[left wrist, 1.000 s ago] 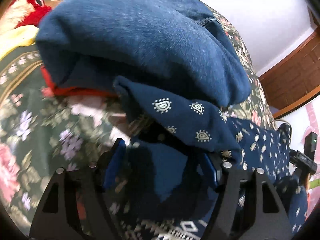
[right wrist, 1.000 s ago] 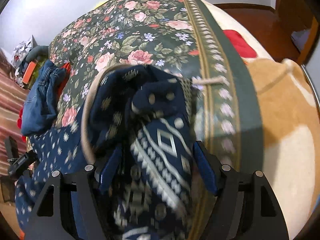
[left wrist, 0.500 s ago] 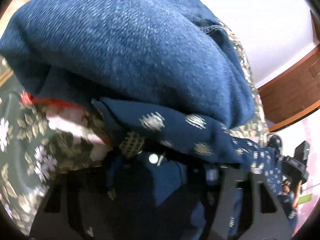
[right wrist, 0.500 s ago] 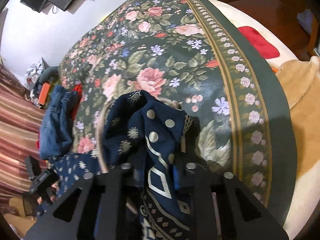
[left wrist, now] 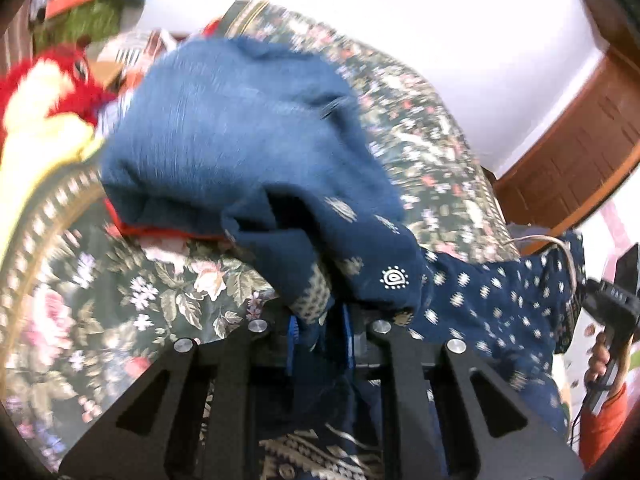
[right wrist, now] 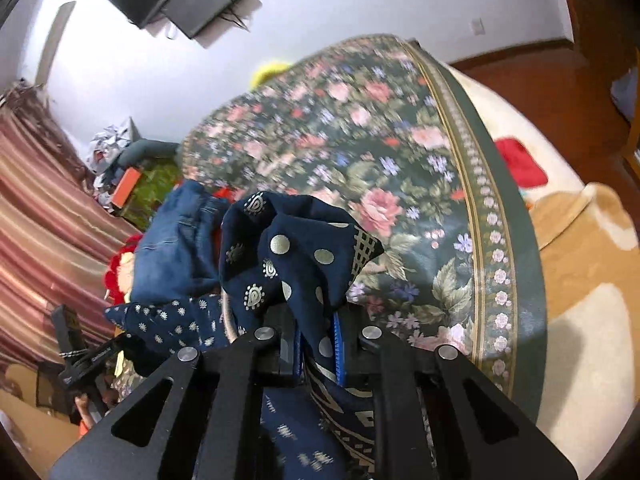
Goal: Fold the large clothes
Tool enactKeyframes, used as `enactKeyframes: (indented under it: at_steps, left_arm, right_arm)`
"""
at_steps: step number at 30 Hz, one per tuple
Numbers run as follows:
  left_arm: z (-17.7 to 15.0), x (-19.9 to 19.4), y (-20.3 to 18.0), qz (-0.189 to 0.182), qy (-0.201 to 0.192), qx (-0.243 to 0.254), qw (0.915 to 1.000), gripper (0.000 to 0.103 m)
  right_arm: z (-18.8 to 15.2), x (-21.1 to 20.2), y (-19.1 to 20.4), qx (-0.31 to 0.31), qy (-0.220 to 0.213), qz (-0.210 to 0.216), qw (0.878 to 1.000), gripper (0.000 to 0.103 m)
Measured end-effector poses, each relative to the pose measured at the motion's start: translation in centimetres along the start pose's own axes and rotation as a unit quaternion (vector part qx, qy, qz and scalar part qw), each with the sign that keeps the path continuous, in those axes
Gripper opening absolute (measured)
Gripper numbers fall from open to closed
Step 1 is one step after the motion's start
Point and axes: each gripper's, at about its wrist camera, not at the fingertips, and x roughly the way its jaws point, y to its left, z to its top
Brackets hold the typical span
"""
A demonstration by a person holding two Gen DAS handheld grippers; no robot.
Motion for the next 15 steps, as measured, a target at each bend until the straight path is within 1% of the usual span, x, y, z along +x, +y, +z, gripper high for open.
enactKeyframes:
  at_steps: [4,5,6,8,10,13,15]
  left_arm:
    - [0.8,-4.1,-2.4,-0.01,-0.031,0.036,0.9988,0.014]
    - [1.1,-5.1,-3.1,-0.017,-0.041,0.043,0.9981,0.013]
    - [1.4,-6.1,-3.4,-0.022,-0.049,0.048,0.9974,0.008]
    - [2.3,-7.0,-4.1,-0.04,-0.053,0.051,0.9965,0.008]
    - [2.9,-6.7,-5.1,-0.042,-0.056,0.057,0.9959,0.008]
    - [4.3,-5.7,-6.6,-0.039,-0.052,0.069,0.9955,0.008]
    - [5.2,-4.5,-7.4,-0.048,-0.045,0.068,0.9955,0.008]
  right_arm:
    - [0.0,-2.2,1.4,-0.018,-0.025,0.009,0.999,0.01]
    - [0.1,-2.6,1.6,-0.024,-0.03,0.006,0.999,0.01]
    - [0.2,-2.9,1.7,-0.026,-0.036,0.005,0.999,0.01]
    - [0.6,-3.7,1.7,-0.026,-0.044,0.006,0.999,0.01]
    - [1.1,-4.6,1.2,-0.019,-0.062,0.004,0.998,0.01]
    - [2.0,-5.5,0.3,-0.013,-0.075,-0.002,0.997,0.01]
    - [2.9,-5.5,-0.7,-0.009,-0.078,-0.011,0.997,0.01]
